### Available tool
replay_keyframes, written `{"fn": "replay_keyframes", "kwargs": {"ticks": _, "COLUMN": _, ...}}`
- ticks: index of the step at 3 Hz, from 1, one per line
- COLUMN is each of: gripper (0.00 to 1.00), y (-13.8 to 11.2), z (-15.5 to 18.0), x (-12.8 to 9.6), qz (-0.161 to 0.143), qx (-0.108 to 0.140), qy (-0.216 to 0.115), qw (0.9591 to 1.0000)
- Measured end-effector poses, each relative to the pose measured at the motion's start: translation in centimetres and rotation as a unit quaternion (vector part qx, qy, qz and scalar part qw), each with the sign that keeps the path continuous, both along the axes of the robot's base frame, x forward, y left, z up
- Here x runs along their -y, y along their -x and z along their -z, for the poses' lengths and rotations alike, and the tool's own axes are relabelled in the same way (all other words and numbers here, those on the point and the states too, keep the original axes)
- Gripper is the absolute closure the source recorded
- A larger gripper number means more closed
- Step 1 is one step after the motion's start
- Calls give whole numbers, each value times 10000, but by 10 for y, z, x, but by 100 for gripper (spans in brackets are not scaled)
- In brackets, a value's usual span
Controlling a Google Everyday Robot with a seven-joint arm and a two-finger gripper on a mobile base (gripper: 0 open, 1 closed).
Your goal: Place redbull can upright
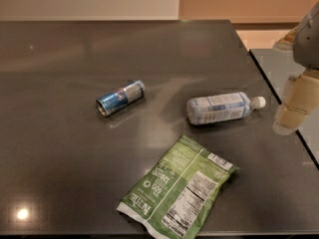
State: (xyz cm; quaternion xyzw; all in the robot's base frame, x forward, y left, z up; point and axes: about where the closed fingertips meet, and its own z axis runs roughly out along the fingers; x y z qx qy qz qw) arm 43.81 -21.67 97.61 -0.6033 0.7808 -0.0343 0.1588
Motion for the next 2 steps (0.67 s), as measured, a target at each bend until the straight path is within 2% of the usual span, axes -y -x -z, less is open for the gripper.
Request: {"fn": "replay_keyframes", "kwargs": {"ticks": 2, "gripper": 0, "y": -4, "z": -2, "x": -2, "qz": -59, "qx": 21, "qy": 105, "qw": 9999}}
